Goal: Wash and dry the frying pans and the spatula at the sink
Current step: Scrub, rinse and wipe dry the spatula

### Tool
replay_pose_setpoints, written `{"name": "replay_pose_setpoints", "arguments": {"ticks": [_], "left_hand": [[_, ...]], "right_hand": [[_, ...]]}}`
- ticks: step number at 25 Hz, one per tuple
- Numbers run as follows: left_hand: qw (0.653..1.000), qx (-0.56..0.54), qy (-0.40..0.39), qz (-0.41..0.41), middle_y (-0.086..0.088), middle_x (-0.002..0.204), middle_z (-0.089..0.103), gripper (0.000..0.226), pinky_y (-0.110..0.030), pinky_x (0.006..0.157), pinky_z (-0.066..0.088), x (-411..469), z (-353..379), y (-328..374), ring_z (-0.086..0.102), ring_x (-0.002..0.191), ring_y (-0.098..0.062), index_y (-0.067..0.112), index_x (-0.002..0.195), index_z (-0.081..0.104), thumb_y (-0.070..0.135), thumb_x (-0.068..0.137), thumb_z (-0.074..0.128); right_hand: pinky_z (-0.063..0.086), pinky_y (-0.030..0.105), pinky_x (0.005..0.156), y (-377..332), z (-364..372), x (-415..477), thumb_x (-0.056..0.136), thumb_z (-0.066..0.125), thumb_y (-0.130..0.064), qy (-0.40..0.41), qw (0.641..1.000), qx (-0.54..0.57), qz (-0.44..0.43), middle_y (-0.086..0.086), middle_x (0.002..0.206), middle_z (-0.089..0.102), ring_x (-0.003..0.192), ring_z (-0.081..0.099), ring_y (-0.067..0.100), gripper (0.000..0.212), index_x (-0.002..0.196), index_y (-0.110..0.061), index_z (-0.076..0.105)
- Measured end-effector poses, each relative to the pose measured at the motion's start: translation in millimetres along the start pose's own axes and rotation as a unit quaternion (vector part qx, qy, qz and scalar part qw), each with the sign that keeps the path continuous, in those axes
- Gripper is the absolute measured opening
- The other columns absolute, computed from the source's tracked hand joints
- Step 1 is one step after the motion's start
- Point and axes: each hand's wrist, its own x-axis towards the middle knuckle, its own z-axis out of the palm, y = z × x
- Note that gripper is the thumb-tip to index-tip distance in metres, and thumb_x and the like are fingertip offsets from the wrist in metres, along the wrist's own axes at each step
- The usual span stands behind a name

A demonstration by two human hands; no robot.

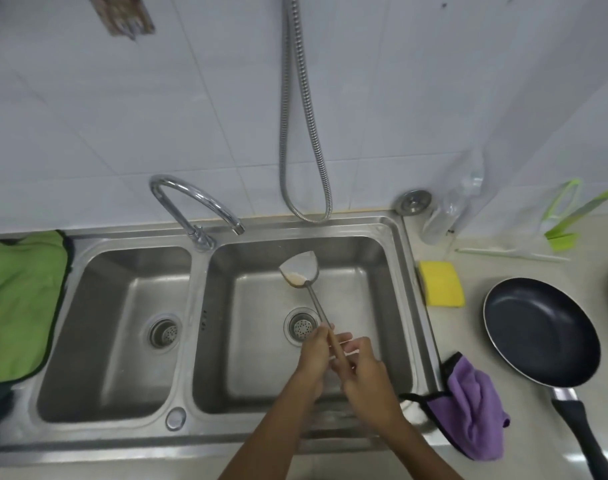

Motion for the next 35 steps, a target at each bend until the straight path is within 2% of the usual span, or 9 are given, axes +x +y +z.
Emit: {"name": "replay_pose_setpoints", "arguments": {"ticks": [3, 5, 7, 9, 13, 16, 20, 28, 35], "left_hand": [[0.998, 0.003, 0.033, 0.044, -0.002, 0.080, 0.065, 0.030, -0.034, 0.073, 0.053, 14.3, 0.2, 3.0, 0.066, 0.078, -0.018, 0.009, 0.116, 0.060, 0.027, 0.110, 0.037], [0.997, -0.013, 0.045, 0.066, 0.000, 0.070, 0.059, 0.029, -0.033, 0.072, 0.050, 21.7, -0.1, 7.0, 0.062, 0.069, -0.016, 0.007, 0.108, 0.058, 0.025, 0.110, 0.035], [0.996, -0.015, 0.053, 0.065, 0.000, 0.068, 0.055, 0.028, -0.031, 0.070, 0.052, 25.1, -7.7, 9.9, 0.056, 0.065, -0.014, 0.011, 0.104, 0.056, 0.025, 0.111, 0.034], [0.996, -0.012, 0.051, 0.068, -0.002, 0.069, 0.052, 0.028, -0.031, 0.063, 0.055, 20.8, -17.8, 10.9, 0.053, 0.063, -0.015, 0.012, 0.100, 0.055, 0.025, 0.111, 0.033], [0.995, 0.018, 0.037, 0.088, -0.003, 0.069, 0.049, 0.028, -0.025, 0.041, 0.047, 5.3, -37.1, 9.0, 0.049, 0.049, -0.011, 0.012, 0.098, 0.053, 0.025, 0.112, 0.033], [0.992, 0.052, 0.019, 0.117, -0.002, 0.071, 0.047, 0.027, -0.020, 0.036, 0.036, -7.4, -49.9, 12.7, 0.042, 0.043, -0.007, 0.010, 0.097, 0.049, 0.026, 0.112, 0.032], [0.985, 0.122, 0.006, 0.125, 0.001, 0.066, 0.048, 0.032, -0.019, 0.037, 0.030, -27.5, -60.0, 12.7, 0.038, 0.042, -0.007, 0.012, 0.090, 0.050, 0.031, 0.111, 0.034], [0.971, 0.172, -0.004, 0.166, 0.002, 0.063, 0.046, 0.036, -0.022, 0.041, 0.028, -63.2, -82.9, 7.4, 0.035, 0.044, -0.006, 0.019, 0.081, 0.050, 0.032, 0.111, 0.036], [0.957, 0.220, -0.028, 0.188, 0.000, 0.065, 0.044, 0.036, -0.022, 0.039, 0.028, -66.9, -78.6, 10.9, 0.034, 0.044, -0.007, 0.008, 0.089, 0.052, 0.033, 0.110, 0.037]], "right_hand": [[0.057, 0.026, 0.063, -21.0, -17.4, 11.9, 0.102, 0.056, -0.041, -0.057, 0.998, -0.008, -0.010, -0.005, 0.095, 0.075, 0.072, 0.072, 0.006, 0.014, 0.105, -0.035, 0.043], [0.057, 0.032, 0.075, -14.0, -44.1, 38.7, 0.103, 0.052, -0.040, -0.044, 0.994, -0.078, -0.059, -0.002, 0.101, 0.072, 0.085, 0.071, 0.014, 0.018, 0.115, -0.027, 0.049], [0.053, 0.047, 0.083, 8.1, -86.0, 84.9, 0.102, 0.052, -0.034, 0.129, 0.967, -0.197, -0.101, 0.014, 0.105, 0.066, 0.093, 0.066, 0.037, 0.028, 0.115, -0.010, 0.056], [0.050, 0.055, 0.083, 34.5, -128.4, 130.4, 0.094, 0.059, -0.035, 0.265, 0.899, -0.342, -0.063, 0.029, 0.109, 0.060, 0.092, 0.061, 0.048, 0.040, 0.113, -0.001, 0.058], [0.048, 0.056, 0.092, 52.4, -147.8, 147.2, 0.087, 0.075, -0.032, 0.226, 0.898, -0.371, 0.074, 0.033, 0.114, 0.056, 0.099, 0.057, 0.051, 0.049, 0.126, -0.010, 0.055], [0.052, 0.053, 0.090, 29.7, -108.9, 132.8, 0.086, 0.075, -0.023, 0.264, 0.911, -0.310, -0.062, 0.025, 0.117, 0.059, 0.097, 0.058, 0.048, 0.040, 0.123, -0.015, 0.063], [0.051, 0.040, 0.100, -21.5, -1.7, 125.5, 0.090, 0.073, -0.035, 0.076, 0.909, -0.270, -0.307, 0.004, 0.134, 0.060, 0.113, 0.058, 0.030, 0.032, 0.122, -0.032, 0.071], [0.048, 0.033, 0.062, -57.0, 4.6, 165.0, 0.072, 0.087, -0.024, 0.147, 0.847, -0.428, -0.280, -0.003, 0.094, 0.066, 0.077, 0.055, 0.027, 0.015, 0.084, -0.028, 0.080], [0.048, 0.034, 0.065, -42.1, -4.2, 155.5, 0.078, 0.082, -0.019, 0.200, 0.841, -0.401, -0.305, -0.001, 0.093, 0.066, 0.077, 0.052, 0.030, 0.012, 0.087, -0.026, 0.080]]}}
